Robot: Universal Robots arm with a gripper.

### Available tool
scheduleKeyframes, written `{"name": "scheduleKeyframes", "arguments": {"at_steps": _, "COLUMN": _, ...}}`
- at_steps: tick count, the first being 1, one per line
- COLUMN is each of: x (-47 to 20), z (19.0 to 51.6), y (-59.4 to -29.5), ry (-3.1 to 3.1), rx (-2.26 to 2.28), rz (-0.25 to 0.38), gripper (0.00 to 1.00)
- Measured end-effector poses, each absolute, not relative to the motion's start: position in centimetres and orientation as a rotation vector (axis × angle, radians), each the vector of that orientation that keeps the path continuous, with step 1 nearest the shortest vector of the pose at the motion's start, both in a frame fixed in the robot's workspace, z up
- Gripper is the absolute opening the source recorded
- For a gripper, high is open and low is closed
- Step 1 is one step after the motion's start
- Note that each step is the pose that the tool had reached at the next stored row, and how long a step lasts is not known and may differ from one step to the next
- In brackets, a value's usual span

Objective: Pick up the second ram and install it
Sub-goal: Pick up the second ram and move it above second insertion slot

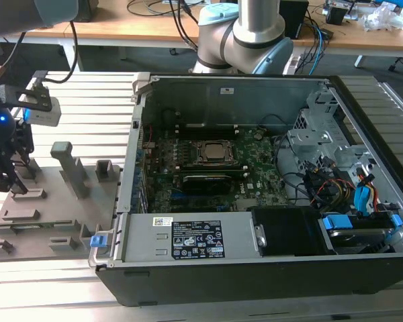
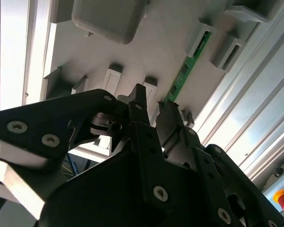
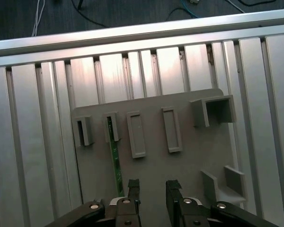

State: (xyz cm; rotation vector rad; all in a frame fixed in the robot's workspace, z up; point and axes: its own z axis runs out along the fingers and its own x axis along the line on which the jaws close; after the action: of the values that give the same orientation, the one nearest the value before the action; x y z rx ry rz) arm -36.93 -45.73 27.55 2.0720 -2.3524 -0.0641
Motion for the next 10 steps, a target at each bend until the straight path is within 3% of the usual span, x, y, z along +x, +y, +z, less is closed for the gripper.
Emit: {"name": "scheduleKeyframes", "arguments": {"at_steps": 10, "x": -36.93, "z": 26.66, "y": -45.73, "ry": -2.352, "rx": 2.072, "rz": -0.064, "gripper": 0.36}}
